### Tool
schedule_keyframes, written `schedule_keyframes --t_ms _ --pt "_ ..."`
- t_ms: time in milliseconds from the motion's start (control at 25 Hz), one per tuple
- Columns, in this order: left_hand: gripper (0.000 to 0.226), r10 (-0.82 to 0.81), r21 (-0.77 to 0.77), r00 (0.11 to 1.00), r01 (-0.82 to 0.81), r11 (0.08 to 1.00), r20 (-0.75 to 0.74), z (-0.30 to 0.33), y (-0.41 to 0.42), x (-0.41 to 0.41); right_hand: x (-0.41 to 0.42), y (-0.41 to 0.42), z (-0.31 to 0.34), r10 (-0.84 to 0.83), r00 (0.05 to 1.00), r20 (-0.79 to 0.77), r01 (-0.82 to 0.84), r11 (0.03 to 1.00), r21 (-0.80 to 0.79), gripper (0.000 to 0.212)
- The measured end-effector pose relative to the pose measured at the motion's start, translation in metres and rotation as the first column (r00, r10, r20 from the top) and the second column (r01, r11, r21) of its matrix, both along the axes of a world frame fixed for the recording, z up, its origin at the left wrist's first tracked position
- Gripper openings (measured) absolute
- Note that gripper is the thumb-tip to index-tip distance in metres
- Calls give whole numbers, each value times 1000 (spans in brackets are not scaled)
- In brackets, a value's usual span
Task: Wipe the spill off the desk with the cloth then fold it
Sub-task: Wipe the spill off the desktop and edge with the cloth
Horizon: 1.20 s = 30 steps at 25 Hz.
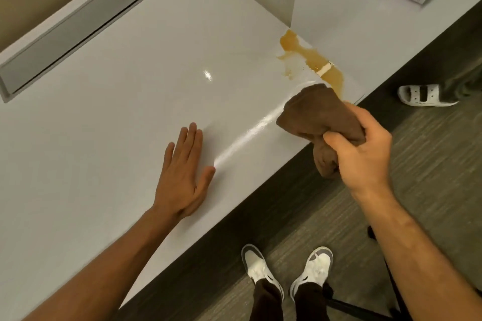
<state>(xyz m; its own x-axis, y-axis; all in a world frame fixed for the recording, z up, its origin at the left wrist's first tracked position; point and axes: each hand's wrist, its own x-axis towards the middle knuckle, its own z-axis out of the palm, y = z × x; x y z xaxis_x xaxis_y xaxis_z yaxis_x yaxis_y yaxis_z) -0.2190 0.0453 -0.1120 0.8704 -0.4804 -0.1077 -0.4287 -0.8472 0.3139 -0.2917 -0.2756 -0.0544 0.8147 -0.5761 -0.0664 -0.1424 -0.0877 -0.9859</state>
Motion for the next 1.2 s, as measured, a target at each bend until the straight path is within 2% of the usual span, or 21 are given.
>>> schedule_keyframes --t_ms 80,120,160,200,240,280,400,560,760,840,960,1000,1080,1120,1160,1200 --pt "77 75 -35 996 -76 997 -38 -5 -26 19 21 -14 -4 6 997 -76 -17 989 -150 51" --pt "79 124 -28 990 -126 992 -61 -9 -33 26 32 -18 -10 65 984 -168 -107 961 -255 56" --pt "80 159 -11 985 -160 987 -70 -14 -36 28 41 -20 -19 135 944 -301 -250 889 -384 61" --pt "81 175 2 983 -175 985 -60 -19 -37 28 48 -21 -30 174 883 -435 -396 772 -496 67" --pt "81 173 12 984 -173 985 -49 -23 -37 29 55 -21 -39 173 835 -522 -490 665 -564 75" --pt "81 166 20 985 -165 986 -44 -25 -37 29 59 -21 -46 167 810 -562 -532 612 -585 83" --pt "83 165 48 986 -164 985 -31 -24 -38 30 68 -18 -55 148 826 -544 -510 605 -611 94" --pt "82 173 69 984 -170 983 -36 -20 -41 30 74 -5 -61 171 890 -424 -440 567 -696 78" --pt "77 168 65 985 -165 984 -35 -21 -40 31 66 26 -61 321 867 -381 -498 521 -694 75" --pt "73 167 12 985 -166 986 -42 -22 -40 30 56 53 -55 386 834 -394 -548 501 -670 76" --pt "72 196 -154 977 -206 966 -79 -23 -36 29 47 90 -50 505 782 -365 -601 456 -656 72" --pt "74 223 -220 970 -239 946 -95 -23 -36 28 48 94 -49 547 758 -356 -628 464 -624 67" --pt "77 290 -321 950 -311 894 -113 -22 -36 26 61 91 -39 622 723 -301 -689 615 -384 59" --pt "78 317 -348 942 -335 875 -110 -21 -37 25 71 84 -33 620 743 -251 -668 711 -220 56" --pt "78 330 -354 939 -344 869 -102 -20 -38 25 83 75 -27 559 805 -200 -588 798 -136 55" --pt "77 329 -341 940 -340 876 -92 -19 -39 25 96 62 -23 446 882 -152 -466 873 -145 56"
